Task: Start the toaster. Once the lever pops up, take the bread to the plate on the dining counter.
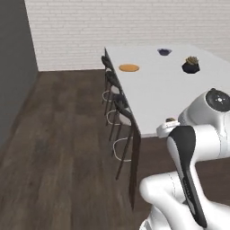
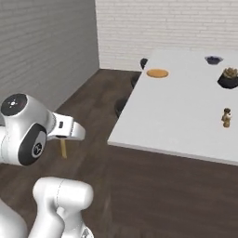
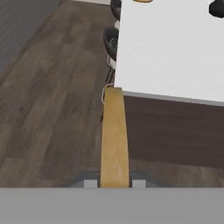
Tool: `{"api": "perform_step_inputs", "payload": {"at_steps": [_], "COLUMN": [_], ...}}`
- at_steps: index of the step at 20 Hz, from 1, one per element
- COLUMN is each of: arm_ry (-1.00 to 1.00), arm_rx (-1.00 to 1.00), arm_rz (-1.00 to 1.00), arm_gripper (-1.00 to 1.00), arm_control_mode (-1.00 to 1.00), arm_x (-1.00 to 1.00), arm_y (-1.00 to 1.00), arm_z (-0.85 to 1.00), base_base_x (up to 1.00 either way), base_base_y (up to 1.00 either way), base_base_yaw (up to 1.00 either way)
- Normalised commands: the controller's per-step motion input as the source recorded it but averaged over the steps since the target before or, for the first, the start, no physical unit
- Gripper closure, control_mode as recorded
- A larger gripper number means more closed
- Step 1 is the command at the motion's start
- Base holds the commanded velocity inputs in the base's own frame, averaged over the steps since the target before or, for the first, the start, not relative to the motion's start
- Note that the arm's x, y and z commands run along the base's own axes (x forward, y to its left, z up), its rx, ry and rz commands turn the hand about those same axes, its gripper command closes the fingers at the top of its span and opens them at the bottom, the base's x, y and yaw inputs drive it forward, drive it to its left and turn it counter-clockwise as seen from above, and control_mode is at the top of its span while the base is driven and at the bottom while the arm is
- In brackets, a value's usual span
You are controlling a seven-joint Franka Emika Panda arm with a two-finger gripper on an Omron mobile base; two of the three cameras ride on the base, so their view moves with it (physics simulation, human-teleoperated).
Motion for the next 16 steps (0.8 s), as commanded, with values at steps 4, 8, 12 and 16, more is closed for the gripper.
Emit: {"api": "perform_step_inputs", "payload": {"at_steps": [4, 8, 12, 16], "arm_ry": [0.0, 0.0, 0.0, 0.0], "arm_rx": [0.0, 0.0, 0.0, 0.0], "arm_rz": [0.0, 0.0, 0.0, 0.0], "arm_gripper": [1.0, 1.0, 1.0, 1.0], "arm_control_mode": [1.0, 1.0, 1.0, 1.0], "arm_x": [0.0, 0.0, 0.0, 0.0], "arm_y": [0.0, 0.0, 0.0, 0.0], "arm_z": [0.0, 0.0, 0.0, 0.0], "base_base_x": [0.04, 0.32, 0.85, 1.0], "base_base_y": [1.0, 1.0, 1.0, 0.63], "base_base_yaw": [0.05, 0.0, -0.05, -0.2]}}
